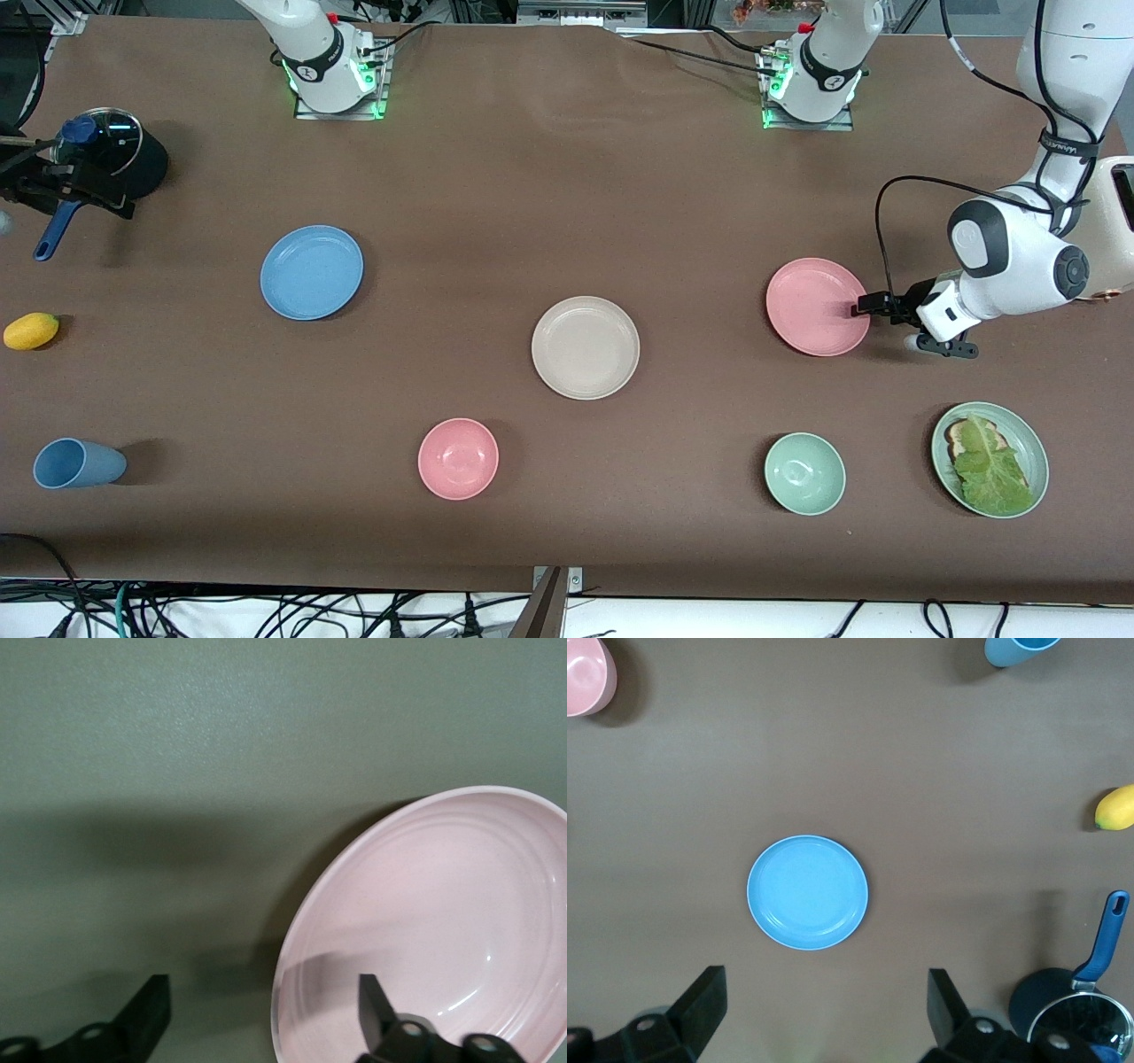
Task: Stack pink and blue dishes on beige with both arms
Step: 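Close the left gripper on the pink plate rim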
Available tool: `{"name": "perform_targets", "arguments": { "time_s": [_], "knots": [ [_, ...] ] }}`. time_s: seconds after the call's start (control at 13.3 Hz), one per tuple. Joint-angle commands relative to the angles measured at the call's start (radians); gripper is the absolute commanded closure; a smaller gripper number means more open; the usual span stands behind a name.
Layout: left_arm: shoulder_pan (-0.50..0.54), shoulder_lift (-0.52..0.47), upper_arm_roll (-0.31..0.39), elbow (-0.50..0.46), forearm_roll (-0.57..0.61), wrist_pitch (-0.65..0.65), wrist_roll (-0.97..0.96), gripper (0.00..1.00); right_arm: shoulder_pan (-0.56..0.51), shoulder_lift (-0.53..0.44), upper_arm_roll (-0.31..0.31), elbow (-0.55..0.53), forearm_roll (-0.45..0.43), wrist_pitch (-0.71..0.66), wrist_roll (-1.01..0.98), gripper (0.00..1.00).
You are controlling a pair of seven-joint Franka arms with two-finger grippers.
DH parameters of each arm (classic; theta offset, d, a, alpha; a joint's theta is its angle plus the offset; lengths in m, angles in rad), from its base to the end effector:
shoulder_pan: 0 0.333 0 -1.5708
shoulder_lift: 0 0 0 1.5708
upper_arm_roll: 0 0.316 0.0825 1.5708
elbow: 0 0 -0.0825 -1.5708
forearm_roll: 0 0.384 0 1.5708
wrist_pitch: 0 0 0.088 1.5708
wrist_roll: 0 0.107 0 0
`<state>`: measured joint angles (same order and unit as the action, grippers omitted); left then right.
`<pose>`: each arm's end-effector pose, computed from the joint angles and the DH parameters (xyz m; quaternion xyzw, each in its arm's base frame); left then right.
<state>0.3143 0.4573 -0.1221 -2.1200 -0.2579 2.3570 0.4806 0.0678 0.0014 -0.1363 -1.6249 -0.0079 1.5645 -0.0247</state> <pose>0.5428 0.1007 0.1784 0.9874 -0.0388 -0.0679 0.1377 0.5508 -0.0386 0.5977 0.9993 -0.0218 -0.0310 0.0026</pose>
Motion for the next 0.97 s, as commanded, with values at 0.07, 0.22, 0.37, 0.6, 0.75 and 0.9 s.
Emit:
{"name": "perform_targets", "arguments": {
  "time_s": [0.07, 0.22, 0.37, 0.6, 0.75, 0.9],
  "knots": [
    [0.003, 0.000, -0.005, -0.006, -0.043, 0.015, 0.047, 0.73, 0.000, -0.001, 0.001, 0.014, 0.008, -0.017, 0.006, 0.00],
    [0.005, 0.000, -0.005, -0.006, -0.043, 0.010, 0.055, 1.00, 0.000, 0.000, 0.001, 0.014, 0.008, -0.017, 0.006, 0.00],
    [0.005, -0.005, -0.005, -0.005, -0.043, 0.001, 0.055, 1.00, 0.000, 0.000, 0.001, 0.014, 0.008, -0.017, 0.005, 0.00],
    [0.006, -0.006, -0.005, -0.006, -0.043, -0.007, 0.055, 1.00, 0.000, 0.000, 0.001, 0.014, 0.008, -0.017, 0.006, 0.00],
    [0.006, -0.006, -0.005, -0.006, -0.043, -0.009, 0.055, 1.00, 0.000, 0.000, 0.001, 0.014, 0.008, -0.017, 0.006, 0.00],
    [0.005, -0.014, -0.005, 0.006, -0.043, -0.054, 0.053, 1.00, 0.001, 0.000, 0.001, 0.014, 0.008, -0.017, 0.006, 0.00]
  ]
}}
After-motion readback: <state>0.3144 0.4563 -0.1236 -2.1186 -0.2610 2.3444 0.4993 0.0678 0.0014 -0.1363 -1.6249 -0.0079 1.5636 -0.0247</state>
